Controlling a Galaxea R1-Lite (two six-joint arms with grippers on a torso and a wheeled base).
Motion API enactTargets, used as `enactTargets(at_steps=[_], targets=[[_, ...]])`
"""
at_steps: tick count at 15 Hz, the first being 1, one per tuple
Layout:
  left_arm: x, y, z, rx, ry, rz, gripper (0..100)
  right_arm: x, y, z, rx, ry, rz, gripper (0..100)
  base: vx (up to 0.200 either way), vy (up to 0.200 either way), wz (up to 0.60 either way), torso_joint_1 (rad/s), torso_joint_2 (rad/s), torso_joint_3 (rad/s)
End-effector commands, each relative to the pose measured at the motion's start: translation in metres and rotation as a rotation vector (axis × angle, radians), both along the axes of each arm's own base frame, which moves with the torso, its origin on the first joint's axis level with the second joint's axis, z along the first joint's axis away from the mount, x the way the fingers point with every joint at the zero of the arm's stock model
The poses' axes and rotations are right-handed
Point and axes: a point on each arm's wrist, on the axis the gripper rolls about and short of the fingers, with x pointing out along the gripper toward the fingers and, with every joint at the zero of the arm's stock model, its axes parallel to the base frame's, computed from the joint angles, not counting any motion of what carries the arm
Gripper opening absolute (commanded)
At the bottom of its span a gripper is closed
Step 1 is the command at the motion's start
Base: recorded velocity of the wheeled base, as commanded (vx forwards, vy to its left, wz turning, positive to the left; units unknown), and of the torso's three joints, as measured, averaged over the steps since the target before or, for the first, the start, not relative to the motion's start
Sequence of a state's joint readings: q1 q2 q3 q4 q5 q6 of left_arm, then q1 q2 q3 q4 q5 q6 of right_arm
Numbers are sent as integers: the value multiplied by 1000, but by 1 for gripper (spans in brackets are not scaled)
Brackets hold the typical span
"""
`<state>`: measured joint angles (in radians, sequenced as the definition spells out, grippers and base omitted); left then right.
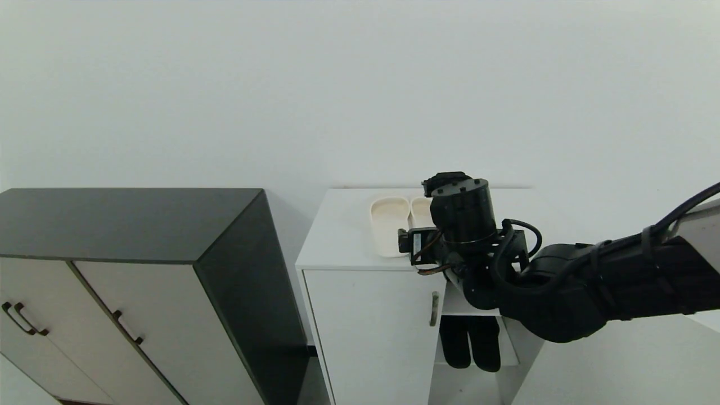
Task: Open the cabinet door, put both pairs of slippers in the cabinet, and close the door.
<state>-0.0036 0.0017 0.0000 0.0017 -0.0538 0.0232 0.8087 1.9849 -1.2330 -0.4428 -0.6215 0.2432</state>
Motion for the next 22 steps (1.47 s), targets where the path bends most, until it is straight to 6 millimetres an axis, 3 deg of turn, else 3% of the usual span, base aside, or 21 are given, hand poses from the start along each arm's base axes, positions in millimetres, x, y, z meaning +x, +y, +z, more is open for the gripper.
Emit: enactTargets(at_steps=[1, 5, 10, 18, 22], targets=[[0, 0, 0, 0, 0, 1, 0, 6, 8, -10, -15, 11, 7, 100, 200, 0, 0, 12, 2, -2], [0, 0, 0, 0, 0, 1, 0, 15, 18, -24, -29, 27, 13, 100, 200, 0, 0, 5, 1, 4], [0, 0, 0, 0, 0, 1, 0, 26, 26, -32, -31, 30, 13, 100, 0, 0, 0, 0, 0, 0], [0, 0, 0, 0, 0, 1, 0, 69, 32, -45, -30, 5, -40, 100, 0, 0, 0, 0, 0, 0], [0, 0, 0, 0, 0, 1, 0, 79, 31, -47, -25, 8, -44, 100, 0, 0, 0, 0, 0, 0]])
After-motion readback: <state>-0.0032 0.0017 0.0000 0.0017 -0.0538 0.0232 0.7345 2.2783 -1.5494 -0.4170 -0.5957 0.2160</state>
